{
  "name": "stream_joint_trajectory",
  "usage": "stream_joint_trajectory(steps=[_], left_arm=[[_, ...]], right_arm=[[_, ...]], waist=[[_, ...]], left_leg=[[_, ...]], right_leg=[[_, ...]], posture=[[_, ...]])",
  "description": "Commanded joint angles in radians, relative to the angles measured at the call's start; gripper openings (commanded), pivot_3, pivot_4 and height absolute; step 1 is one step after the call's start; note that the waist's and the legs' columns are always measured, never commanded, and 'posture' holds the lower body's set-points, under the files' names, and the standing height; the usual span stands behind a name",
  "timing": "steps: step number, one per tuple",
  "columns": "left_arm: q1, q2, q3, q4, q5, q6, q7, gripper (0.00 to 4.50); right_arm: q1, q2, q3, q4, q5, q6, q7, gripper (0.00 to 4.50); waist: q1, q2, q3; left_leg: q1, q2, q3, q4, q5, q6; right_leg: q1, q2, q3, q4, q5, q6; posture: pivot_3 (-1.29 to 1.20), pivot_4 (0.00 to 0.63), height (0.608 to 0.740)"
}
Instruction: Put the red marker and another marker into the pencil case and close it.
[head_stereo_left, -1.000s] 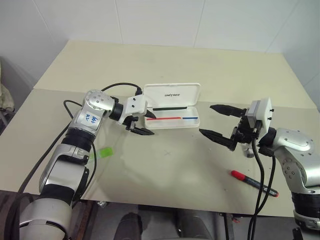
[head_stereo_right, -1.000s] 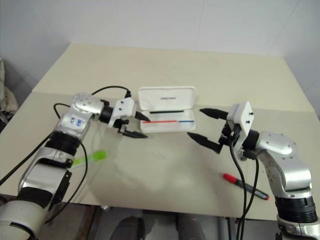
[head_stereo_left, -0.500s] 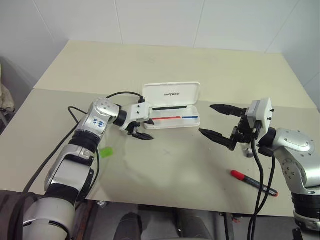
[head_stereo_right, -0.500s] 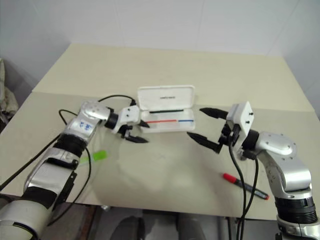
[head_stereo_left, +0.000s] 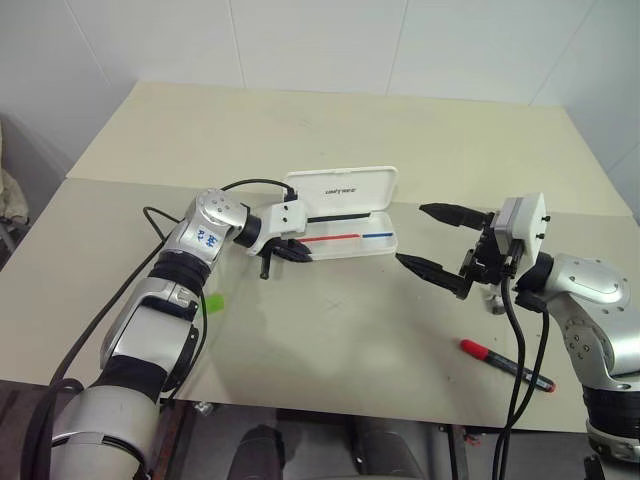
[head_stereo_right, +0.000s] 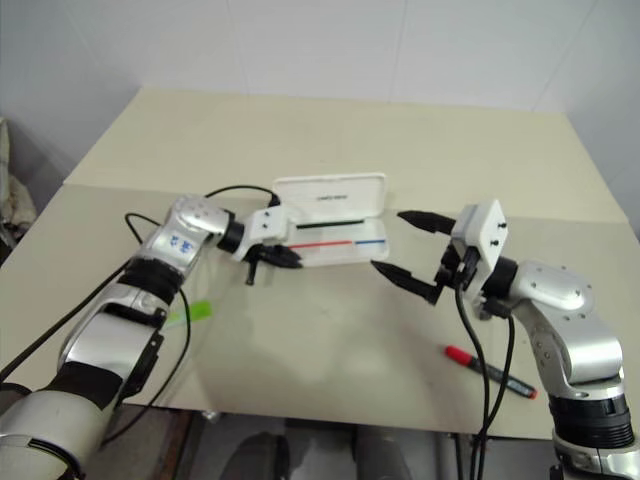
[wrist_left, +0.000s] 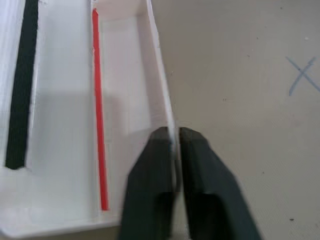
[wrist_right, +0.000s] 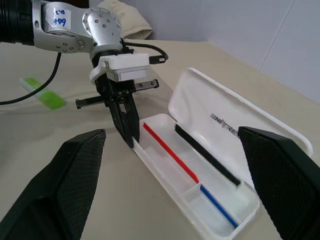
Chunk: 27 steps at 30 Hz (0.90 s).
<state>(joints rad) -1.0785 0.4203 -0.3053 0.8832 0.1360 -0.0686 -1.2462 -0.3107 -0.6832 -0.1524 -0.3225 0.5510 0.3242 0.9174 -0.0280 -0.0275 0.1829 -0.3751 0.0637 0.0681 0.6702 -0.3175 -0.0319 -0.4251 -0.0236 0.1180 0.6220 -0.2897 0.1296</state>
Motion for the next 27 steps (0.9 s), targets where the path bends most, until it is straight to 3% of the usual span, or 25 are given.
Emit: stream_joint_trajectory(steps=[1,9,19,27], left_arm=[[-0.026,-0.003,0.007,-0.017,0.0,-0.02,-0.002,0.03],[0.043,0.058,0.028,-0.262,-0.04,0.019,-0.048,0.03],[0.3,0.181,0.021,-0.814,-0.076,0.309,-0.075,0.03],[0.434,0.195,-0.016,-1.038,-0.119,0.454,-0.06,0.03]], right_arm=[[-0.022,0.0,-0.017,-0.027,0.01,-0.022,-0.001,4.5],[-0.018,-0.005,-0.024,0.022,0.003,-0.037,0.017,4.5],[0.15,-0.072,-0.121,-0.019,0.027,-0.019,0.048,4.5],[0.221,-0.086,-0.163,-0.084,0.055,0.016,0.02,4.5]], waist=[[0.0,0.0,0.0],[-0.002,0.0,0.0],[0.0,0.0,0.0],[-0.005,0.0,0.0]], left_leg=[[0.0,0.0,0.0,0.0,0.0,0.0],[-0.002,0.0,0.0,-0.001,0.0,0.0],[-0.002,0.001,0.0,-0.001,0.0,-0.001],[-0.001,0.0,0.0,0.01,0.0,0.0]], right_leg=[[0.0,0.0,0.0,0.0,0.0,0.0],[-0.002,0.0,0.0,0.0,0.0,0.0],[-0.002,0.0,0.001,0.004,-0.001,0.0],[0.0,0.0,0.002,0.008,-0.001,0.0]], posture=[[0.0,0.15,0.74],[0.0,0.15,0.74],[0.0,0.15,0.74],[0.0,0.15,0.74]])
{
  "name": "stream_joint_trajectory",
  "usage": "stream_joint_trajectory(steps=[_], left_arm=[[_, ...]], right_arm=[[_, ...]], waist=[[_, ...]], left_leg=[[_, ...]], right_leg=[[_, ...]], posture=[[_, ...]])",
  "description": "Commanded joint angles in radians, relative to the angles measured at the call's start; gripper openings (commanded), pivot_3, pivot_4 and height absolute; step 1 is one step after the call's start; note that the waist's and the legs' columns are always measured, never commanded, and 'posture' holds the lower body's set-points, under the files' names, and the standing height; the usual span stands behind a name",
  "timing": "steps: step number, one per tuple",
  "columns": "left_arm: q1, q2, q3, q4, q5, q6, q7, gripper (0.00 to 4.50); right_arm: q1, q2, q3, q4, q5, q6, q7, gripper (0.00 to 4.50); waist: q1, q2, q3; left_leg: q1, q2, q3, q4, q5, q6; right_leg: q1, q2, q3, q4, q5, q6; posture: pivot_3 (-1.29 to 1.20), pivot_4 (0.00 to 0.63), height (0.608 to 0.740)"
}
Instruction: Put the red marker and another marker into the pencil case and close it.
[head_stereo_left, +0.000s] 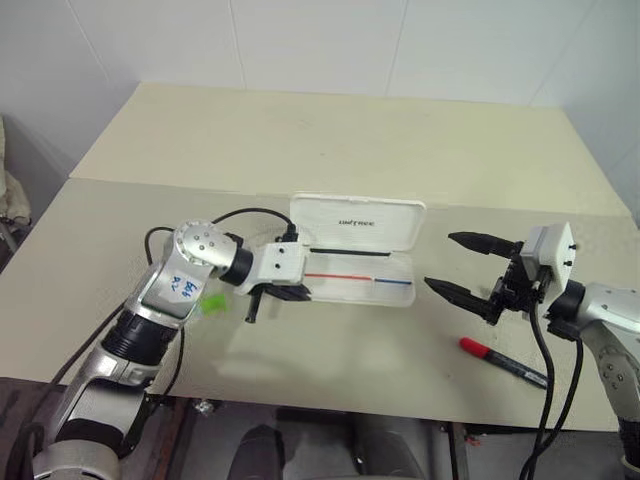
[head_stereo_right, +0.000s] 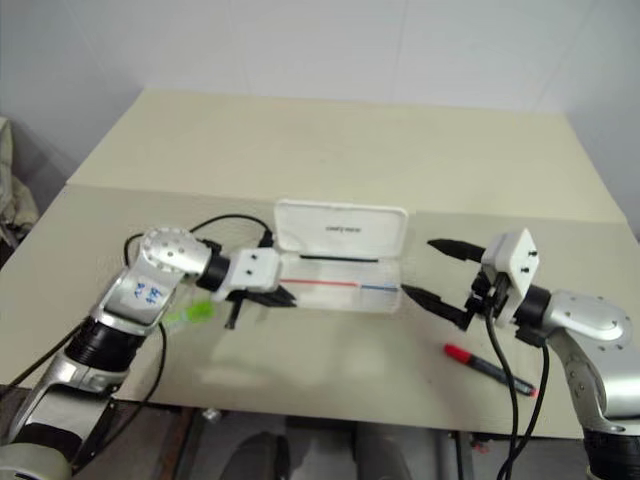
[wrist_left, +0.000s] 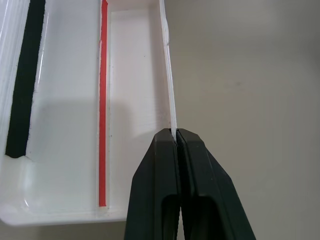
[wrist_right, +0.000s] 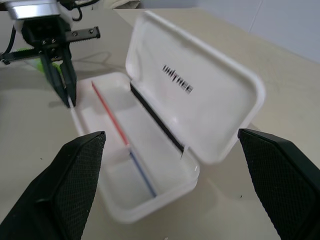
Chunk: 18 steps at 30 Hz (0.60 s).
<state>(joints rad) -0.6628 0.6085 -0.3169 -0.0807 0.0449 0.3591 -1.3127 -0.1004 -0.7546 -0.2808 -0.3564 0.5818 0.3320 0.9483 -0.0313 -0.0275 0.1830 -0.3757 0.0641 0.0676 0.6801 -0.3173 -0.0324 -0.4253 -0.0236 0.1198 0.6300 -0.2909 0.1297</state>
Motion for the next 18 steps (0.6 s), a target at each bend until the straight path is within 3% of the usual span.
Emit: stream_joint_trajectory(steps=[1,13,18], left_arm=[[0.029,0.008,-0.014,-0.088,-0.029,0.034,0.008,0.03],[0.049,0.03,-0.057,-0.079,-0.001,0.083,0.074,0.03],[0.034,0.003,-0.068,-0.069,-0.033,0.077,0.07,1.31]], right_arm=[[0.017,-0.015,-0.036,-0.056,0.025,0.011,-0.01,4.5],[0.023,-0.01,-0.039,-0.103,0.042,0.041,-0.045,4.5],[0.008,-0.004,-0.023,-0.107,0.043,0.044,-0.06,4.5]], waist=[[-0.001,0.0,0.0],[0.001,0.0,0.0],[0.001,0.0,0.0]], left_leg=[[0.001,0.0,0.0,0.0,0.0,0.0],[0.001,-0.001,0.0,0.0,0.0,0.001],[0.001,-0.001,0.0,0.0,0.0,0.002]], right_leg=[[0.001,0.0,0.0,0.0,0.0,0.0],[0.001,0.001,0.002,0.0,0.0,0.0],[0.001,0.0,0.002,-0.002,0.0,0.0]], posture=[[0.0,0.15,0.74],[0.0,0.15,0.74],[0.0,0.15,0.74]])
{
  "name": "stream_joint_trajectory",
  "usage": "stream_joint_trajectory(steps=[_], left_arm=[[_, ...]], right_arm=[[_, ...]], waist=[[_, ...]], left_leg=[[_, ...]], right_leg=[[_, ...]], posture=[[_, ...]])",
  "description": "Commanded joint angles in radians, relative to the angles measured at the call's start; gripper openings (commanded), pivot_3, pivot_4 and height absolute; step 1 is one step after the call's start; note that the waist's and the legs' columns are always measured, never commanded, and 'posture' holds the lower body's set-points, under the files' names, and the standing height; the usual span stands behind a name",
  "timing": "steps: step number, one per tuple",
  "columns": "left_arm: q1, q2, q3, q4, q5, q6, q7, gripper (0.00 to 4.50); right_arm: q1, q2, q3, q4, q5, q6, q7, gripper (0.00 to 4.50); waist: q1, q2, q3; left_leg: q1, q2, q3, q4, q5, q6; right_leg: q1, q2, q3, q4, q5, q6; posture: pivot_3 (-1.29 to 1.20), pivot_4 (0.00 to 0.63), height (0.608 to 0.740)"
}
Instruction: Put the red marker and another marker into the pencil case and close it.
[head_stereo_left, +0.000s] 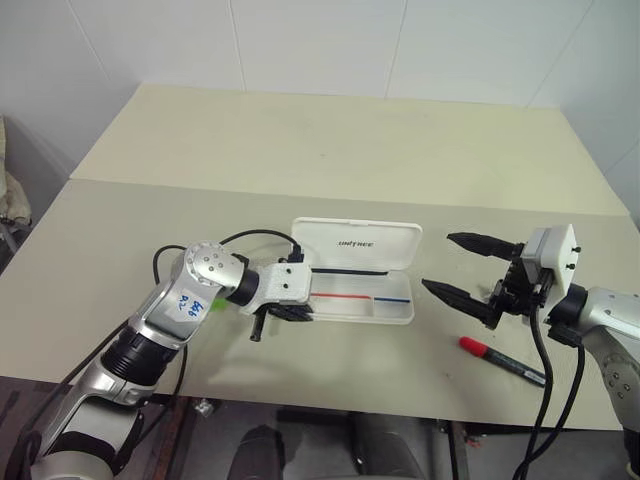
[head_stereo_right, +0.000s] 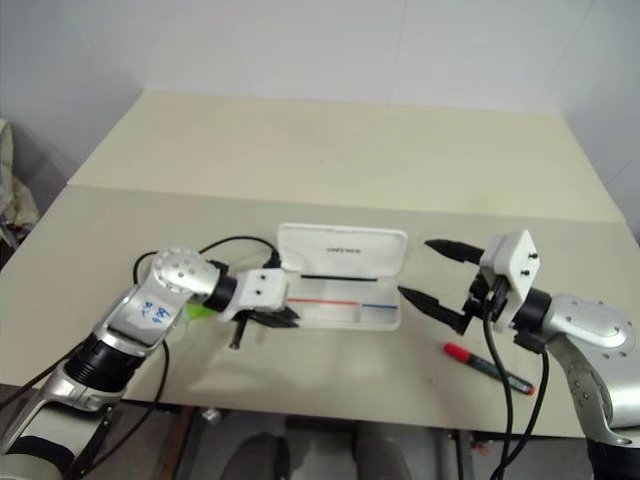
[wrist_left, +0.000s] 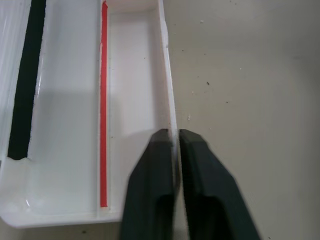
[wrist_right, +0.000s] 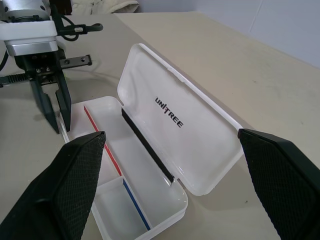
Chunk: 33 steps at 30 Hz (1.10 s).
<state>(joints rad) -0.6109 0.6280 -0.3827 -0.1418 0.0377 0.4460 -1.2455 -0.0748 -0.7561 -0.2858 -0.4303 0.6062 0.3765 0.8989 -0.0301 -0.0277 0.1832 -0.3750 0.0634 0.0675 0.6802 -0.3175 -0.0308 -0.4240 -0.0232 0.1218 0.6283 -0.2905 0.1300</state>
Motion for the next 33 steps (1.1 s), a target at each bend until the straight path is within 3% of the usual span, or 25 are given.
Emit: stream_joint_trajectory(steps=[1,6,12,16,21,27,33], left_arm=[[-0.023,-0.026,0.0,-0.007,-0.033,-0.005,0.005,1.58],[-0.038,-0.039,0.008,-0.016,-0.059,-0.002,0.001,1.58],[-0.02,0.022,0.033,-0.067,-0.103,-0.011,-0.043,1.58],[-0.001,0.104,0.081,-0.113,-0.158,0.021,-0.081,2.79],[0.017,0.132,0.235,-0.145,-0.397,0.031,-0.18,4.46],[0.006,0.162,0.348,-0.041,-0.485,-0.028,-0.215,4.49],[0.021,0.049,0.374,-0.008,-0.519,-0.108,-0.138,4.49]], right_arm=[[-0.021,-0.001,-0.015,-0.031,0.018,-0.002,-0.011,4.5],[-0.036,0.002,-0.005,-0.021,0.015,-0.007,-0.01,4.5],[-0.047,0.012,0.01,-0.008,0.01,-0.016,-0.003,4.5],[-0.052,0.003,0.009,0.017,0.007,-0.019,0.023,4.5],[-0.033,-0.062,-0.042,0.087,-0.007,-0.022,0.084,4.5],[0.07,-0.172,-0.15,0.089,0.017,0.099,0.099,4.5],[0.256,-0.275,-0.315,-0.014,0.059,0.273,0.153,4.5]], waist=[[0.0,0.0,0.0],[-0.001,0.0,0.0],[-0.002,0.0,0.0],[-0.002,0.0,0.0],[0.0,0.0,0.0],[0.001,-0.001,0.001],[0.004,-0.001,0.001]], left_leg=[[0.0,0.0,0.0,0.0,0.0,0.0],[0.0,0.0,0.0,0.0,0.0,0.0],[0.0,0.0,0.0,0.0,0.0,0.0],[0.0,0.0,0.0,0.0,0.0,0.0],[0.0,0.0,0.0,0.0,0.0,0.0],[0.0,0.0,0.0,-0.001,0.0,0.0],[0.0,0.0,0.0,0.0,0.0,0.0]], right_leg=[[0.0,0.0,0.0,0.0,0.0,0.0],[0.0,0.0,0.0,0.0,0.0,0.0],[0.0,0.0,0.0,0.0,0.0,0.0],[0.0,0.0,0.0,0.0,0.0,0.0],[0.0,0.0,0.0,0.0,0.0,0.0],[0.0,0.0,0.0,0.0,0.0,-0.001],[0.0,0.0,0.0,-0.001,0.0,0.0]], posture=[[0.0,0.15,0.74],[0.0,0.15,0.74],[0.0,0.15,0.74],[0.0,0.15,0.74],[0.0,0.15,0.74],[0.0,0.15,0.74],[0.0,0.15,0.74]])
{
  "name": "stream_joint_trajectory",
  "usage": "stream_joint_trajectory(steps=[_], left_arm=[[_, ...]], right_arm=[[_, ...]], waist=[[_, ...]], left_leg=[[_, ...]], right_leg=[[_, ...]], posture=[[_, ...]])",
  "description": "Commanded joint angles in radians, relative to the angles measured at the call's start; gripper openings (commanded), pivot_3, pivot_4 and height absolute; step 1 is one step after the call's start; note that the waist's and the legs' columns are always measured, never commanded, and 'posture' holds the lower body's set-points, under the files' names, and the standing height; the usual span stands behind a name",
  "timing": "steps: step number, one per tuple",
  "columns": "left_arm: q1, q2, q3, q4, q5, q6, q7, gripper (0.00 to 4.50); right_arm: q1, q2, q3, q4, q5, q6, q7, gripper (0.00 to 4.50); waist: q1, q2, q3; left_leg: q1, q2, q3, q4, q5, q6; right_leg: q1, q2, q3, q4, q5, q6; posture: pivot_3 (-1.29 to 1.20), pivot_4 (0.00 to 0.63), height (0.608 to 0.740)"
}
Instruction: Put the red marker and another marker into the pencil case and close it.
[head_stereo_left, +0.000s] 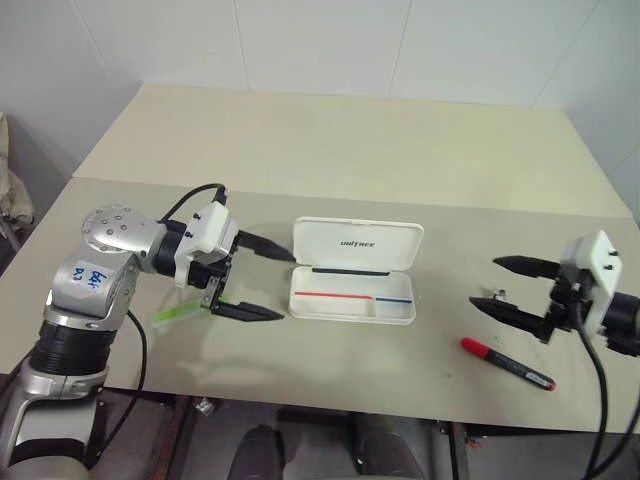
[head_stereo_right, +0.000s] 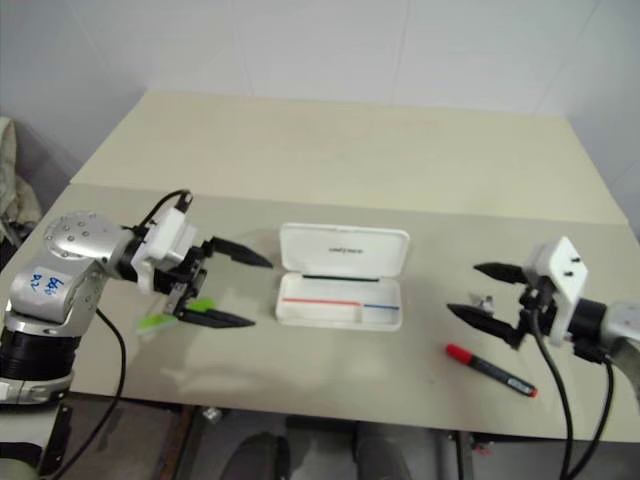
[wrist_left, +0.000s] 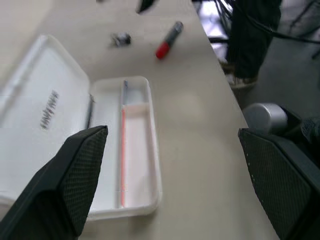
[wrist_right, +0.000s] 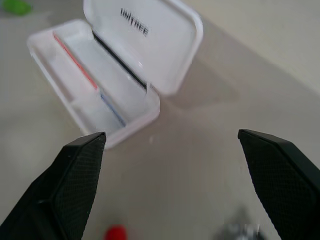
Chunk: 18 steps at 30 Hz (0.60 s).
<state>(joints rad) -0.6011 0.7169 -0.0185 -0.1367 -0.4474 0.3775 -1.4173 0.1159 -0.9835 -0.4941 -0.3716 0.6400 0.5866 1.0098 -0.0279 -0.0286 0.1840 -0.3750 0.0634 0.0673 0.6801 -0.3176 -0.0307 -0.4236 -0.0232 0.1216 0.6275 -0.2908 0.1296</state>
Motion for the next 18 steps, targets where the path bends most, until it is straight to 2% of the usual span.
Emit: stream_joint_trajectory(steps=[1,5,9,11,14,18], left_arm=[[0.015,-0.058,0.011,-0.005,-0.039,-0.046,0.039,4.49],[0.033,-0.103,-0.006,0.013,-0.037,-0.072,0.051,4.49],[0.002,-0.14,0.007,0.048,-0.051,-0.095,0.068,4.49],[-0.023,-0.144,0.024,0.055,-0.081,-0.068,0.07,4.49],[-0.055,-0.087,0.033,0.029,-0.136,0.024,0.03,4.49],[-0.06,-0.04,0.029,0.024,-0.115,0.007,0.021,4.49]], right_arm=[[0.092,-0.06,-0.13,-0.095,0.033,0.095,0.046,4.5],[0.211,-0.115,-0.213,-0.166,0.019,0.233,0.059,4.5],[0.298,-0.148,-0.219,-0.184,-0.027,0.263,0.096,4.5],[0.329,-0.162,-0.194,-0.166,-0.066,0.245,0.11,4.5],[0.329,-0.181,-0.108,-0.081,-0.154,0.16,0.112,4.5],[0.274,-0.2,0.013,0.033,-0.228,0.098,0.107,4.5]], waist=[[0.001,0.0,0.0],[-0.005,-0.002,0.001],[-0.005,-0.003,0.001],[-0.003,-0.004,0.002],[-0.006,-0.008,0.004],[-0.011,-0.008,0.004]], left_leg=[[0.0,0.0,0.0,0.0,0.0,0.0],[0.0,0.0,0.0,0.0,0.0,0.0],[0.002,0.0,0.0,0.0,0.0,0.0],[0.002,0.0,0.0,0.001,0.0,0.0],[0.002,0.0,0.0,0.001,0.0,0.0],[0.002,-0.001,0.001,0.0,0.0,0.0]], right_leg=[[0.0,0.0,0.0,0.0,0.0,0.0],[0.0,0.0,0.001,0.0,0.0,0.001],[0.001,0.001,0.001,0.0,0.0,0.0],[0.002,0.001,0.001,-0.001,-0.001,-0.001],[0.002,0.001,0.002,-0.002,-0.001,-0.002],[0.003,0.0,0.003,-0.003,-0.002,-0.004]], posture=[[0.0,0.15,0.74],[0.0,0.15,0.74],[0.0,0.15,0.74],[0.0,0.15,0.74],[0.0,0.15,0.74],[0.0,0.15,0.74]])
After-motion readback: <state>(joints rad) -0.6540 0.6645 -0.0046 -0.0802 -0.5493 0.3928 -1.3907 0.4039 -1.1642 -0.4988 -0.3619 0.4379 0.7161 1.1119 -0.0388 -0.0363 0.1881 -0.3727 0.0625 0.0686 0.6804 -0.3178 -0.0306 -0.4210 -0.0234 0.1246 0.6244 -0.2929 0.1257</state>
